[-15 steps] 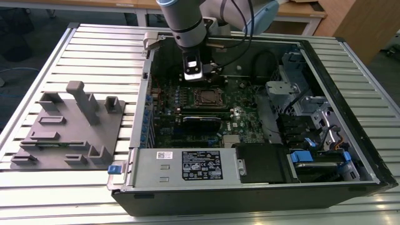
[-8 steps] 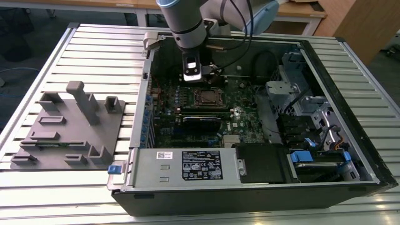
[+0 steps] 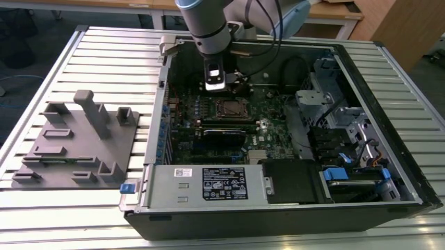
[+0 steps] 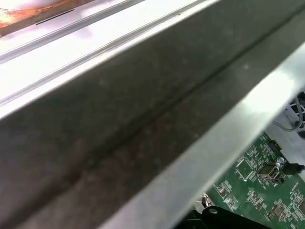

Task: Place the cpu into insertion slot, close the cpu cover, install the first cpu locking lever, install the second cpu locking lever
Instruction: 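Install the first cpu locking lever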

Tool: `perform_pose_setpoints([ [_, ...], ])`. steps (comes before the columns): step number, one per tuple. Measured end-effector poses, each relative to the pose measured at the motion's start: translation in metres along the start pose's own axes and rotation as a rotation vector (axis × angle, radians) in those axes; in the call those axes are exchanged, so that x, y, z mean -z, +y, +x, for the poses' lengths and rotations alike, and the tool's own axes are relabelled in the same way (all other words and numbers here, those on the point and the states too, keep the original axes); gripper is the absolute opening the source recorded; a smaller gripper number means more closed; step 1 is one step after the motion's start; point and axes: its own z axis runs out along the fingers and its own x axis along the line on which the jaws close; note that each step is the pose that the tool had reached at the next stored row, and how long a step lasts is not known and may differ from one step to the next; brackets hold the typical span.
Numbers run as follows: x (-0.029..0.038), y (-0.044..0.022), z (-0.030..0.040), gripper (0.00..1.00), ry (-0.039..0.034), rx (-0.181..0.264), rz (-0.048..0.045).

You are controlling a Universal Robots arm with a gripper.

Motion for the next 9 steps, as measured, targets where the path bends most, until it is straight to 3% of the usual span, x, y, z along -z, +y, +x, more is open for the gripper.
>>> perform_pose_setpoints([
  [9,-0.0025,0.0042,-0.0053,0.10,0.0119,-0.003,0.0016],
])
